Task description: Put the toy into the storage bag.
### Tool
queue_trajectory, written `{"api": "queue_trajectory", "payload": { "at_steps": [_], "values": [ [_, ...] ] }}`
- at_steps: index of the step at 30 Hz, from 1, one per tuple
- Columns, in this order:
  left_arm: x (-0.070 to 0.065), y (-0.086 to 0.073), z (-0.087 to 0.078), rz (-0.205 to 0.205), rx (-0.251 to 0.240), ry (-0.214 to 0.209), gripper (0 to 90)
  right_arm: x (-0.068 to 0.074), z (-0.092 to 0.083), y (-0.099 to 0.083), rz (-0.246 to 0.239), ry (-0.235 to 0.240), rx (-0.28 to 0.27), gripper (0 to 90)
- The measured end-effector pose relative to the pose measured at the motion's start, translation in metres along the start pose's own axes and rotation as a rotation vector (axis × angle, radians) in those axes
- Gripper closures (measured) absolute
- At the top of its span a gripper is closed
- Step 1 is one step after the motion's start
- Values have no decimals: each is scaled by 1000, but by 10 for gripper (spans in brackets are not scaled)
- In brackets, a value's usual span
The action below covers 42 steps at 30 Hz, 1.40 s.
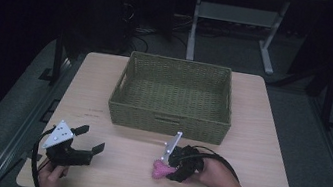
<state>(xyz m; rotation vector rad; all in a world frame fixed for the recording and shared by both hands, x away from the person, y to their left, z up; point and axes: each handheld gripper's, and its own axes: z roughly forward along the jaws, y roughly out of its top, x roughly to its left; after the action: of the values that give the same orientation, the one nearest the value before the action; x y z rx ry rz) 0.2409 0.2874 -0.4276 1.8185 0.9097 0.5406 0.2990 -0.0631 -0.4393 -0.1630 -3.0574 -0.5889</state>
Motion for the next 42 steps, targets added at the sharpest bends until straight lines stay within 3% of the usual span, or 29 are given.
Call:
{"api": "queue_trajectory", "payload": {
  "at_steps": [9, 14, 26, 39, 42],
  "values": [
    [0, 0, 0, 1, -2, 1, 139, -1, -1, 0, 1, 2, -1, 579],
    [1, 0, -1, -1, -4, 2, 138, -5, -7, -2, 37, 9, -11, 584],
    [0, 0, 0, 0, -5, 5, 138, -18, -40, -12, 85, 33, -94, 587],
    [0, 0, -1, 2, -3, 7, 138, -31, -76, -12, 96, 23, -145, 586],
    [0, 0, -1, -1, -4, 8, 138, -34, -83, -11, 102, 44, -174, 585]
  ]
}}
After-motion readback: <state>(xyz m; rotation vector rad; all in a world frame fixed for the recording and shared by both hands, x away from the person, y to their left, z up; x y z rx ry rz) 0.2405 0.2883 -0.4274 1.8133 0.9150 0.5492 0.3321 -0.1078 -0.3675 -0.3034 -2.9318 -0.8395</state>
